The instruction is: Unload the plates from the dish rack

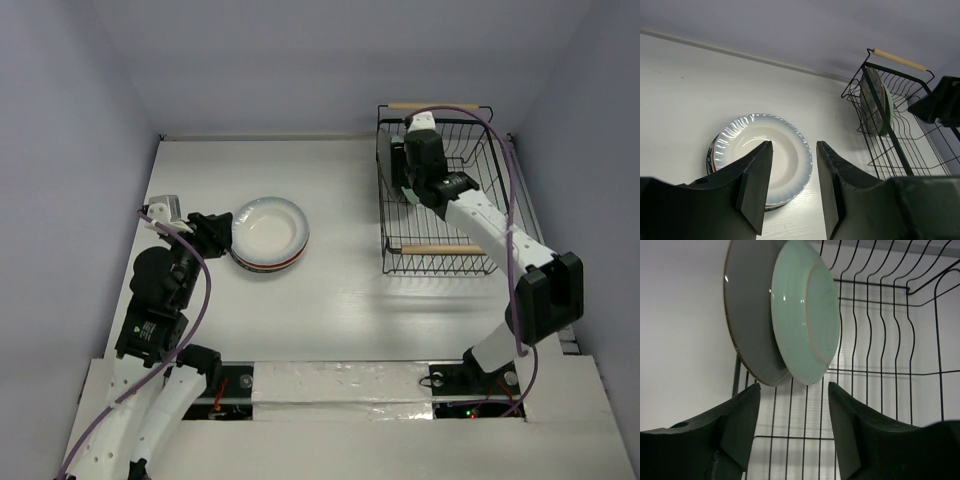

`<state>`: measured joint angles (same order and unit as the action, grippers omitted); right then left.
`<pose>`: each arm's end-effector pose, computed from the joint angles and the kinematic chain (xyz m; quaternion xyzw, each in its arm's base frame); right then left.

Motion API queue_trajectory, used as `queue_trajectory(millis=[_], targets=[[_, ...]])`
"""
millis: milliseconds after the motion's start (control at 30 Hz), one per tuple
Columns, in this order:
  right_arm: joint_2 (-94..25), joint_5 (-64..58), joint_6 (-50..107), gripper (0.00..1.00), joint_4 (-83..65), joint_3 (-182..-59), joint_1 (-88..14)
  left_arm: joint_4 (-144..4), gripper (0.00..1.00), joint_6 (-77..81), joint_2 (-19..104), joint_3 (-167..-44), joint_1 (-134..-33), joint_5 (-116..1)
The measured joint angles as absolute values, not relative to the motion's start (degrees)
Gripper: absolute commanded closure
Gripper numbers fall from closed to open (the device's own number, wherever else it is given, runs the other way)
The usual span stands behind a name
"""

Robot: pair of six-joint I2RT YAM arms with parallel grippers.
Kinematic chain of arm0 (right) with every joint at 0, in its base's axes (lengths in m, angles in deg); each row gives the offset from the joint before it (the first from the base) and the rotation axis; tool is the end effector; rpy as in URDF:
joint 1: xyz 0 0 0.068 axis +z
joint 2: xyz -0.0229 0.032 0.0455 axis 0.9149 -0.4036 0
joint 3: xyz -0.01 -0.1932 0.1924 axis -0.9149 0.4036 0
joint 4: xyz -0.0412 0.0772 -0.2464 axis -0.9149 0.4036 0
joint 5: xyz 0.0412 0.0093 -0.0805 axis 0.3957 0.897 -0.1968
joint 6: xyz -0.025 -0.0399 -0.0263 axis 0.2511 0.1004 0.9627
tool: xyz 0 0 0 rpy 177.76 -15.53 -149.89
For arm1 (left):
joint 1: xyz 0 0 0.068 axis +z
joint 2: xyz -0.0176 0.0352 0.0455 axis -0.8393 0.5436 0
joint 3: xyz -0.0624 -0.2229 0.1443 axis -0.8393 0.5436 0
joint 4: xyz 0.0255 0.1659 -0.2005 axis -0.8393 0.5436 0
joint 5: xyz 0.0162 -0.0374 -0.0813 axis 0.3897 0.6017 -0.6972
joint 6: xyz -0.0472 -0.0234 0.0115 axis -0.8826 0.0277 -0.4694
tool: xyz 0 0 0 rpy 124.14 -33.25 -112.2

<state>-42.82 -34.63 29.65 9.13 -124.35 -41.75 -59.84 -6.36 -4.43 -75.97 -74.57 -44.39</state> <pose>0.3365 0.1372 0.3430 -0.0346 0.8487 -0.0419 0.5260 0.1159 -0.0335 0.3693 -0.0458 0.6674 -0.2134 0.7119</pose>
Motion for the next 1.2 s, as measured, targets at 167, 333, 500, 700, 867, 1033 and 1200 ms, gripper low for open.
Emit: queue_trajectory(millis=[167, 333, 500, 700, 867, 1033, 1200], targets=[[-48.7, -35.6, 31.5, 0.36, 10.7, -125.3, -41.7, -59.9, 0.61, -6.4, -4.4, -76.0, -74.6, -44.4], [-53.8, -36.5, 32.4, 0.38, 11.8, -127.8, -41.7, -59.9, 0.61, -6.4, -4.4, -76.0, -74.6, -44.4], [-56.0, -37.7, 32.5, 0.39, 11.8, -128.6, -41.8, -59.9, 0.60, -6.4, -4.4, -76.0, -74.6, -44.4], [-57.4, -39.6, 32.4, 0.41, 11.4, -128.6, -42.3, -59.9, 0.59, -6.4, -4.4, -76.0, -74.6, -44.4], [-58.5, -40.8, 31.6, 0.45, 10.3, -128.6, -43.1, -59.9, 0.59, -6.3, -4.3, -76.0, -74.6, -44.4], [-58.6, -42.2, 30.4, 0.52, 8.4, -128.2, -43.2, -59.9, 0.58, -6.3, -4.3, -76.0, -74.6, -44.4], [-58.5, -44.2, 28.8, 0.58, 4.5, -126.4, -43.2, -59.9, 0.58, -6.3, -4.3, -76.0, -74.6, -44.4]])
